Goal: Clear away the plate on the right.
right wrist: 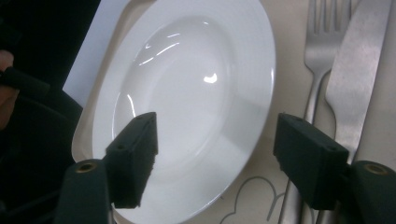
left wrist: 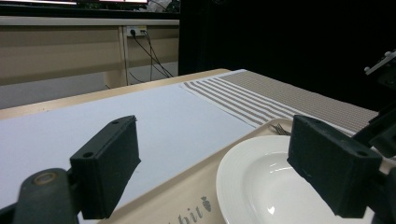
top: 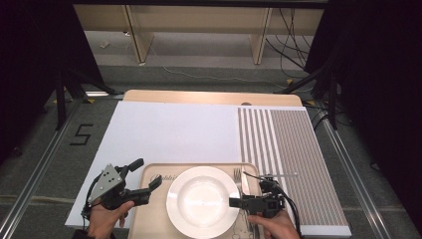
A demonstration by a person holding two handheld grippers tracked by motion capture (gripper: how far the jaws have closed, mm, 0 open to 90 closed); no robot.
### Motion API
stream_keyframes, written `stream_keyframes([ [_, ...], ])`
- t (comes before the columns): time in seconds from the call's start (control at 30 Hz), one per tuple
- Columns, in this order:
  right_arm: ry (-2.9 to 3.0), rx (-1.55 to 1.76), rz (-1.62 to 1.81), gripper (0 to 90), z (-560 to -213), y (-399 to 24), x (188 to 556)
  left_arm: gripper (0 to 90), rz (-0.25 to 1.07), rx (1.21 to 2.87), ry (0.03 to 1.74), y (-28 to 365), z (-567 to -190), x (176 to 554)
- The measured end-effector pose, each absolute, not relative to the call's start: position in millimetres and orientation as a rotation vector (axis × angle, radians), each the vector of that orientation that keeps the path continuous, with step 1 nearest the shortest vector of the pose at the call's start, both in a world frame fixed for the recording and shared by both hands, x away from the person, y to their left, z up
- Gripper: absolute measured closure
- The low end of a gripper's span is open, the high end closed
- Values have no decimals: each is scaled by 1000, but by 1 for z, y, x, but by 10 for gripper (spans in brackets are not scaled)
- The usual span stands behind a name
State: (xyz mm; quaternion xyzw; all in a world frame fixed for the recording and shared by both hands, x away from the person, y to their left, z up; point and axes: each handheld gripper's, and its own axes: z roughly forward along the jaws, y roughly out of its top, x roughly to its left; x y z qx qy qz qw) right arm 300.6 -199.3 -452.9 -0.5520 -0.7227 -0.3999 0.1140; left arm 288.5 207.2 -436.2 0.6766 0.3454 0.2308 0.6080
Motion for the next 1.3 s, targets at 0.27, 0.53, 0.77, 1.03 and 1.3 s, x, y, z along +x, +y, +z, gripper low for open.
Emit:
stream_keyframes([
  [0.27,-2237,-1613,-1275,250,-436,-198,297,160,528,1573,794,207,-437,289],
  [0.53,-2378,-1579,-1421,233,-425,-205,298,160,514,1587,795,206,-438,289],
  [0.77,-2484,-1546,-1489,221,-417,-207,296,160,504,1597,790,205,-438,290],
  [1.03,-2548,-1541,-1554,198,-413,-208,294,159,475,1628,775,202,-440,290],
  [1.3,-2603,-1540,-1660,180,-406,-211,291,159,462,1635,755,200,-441,290],
])
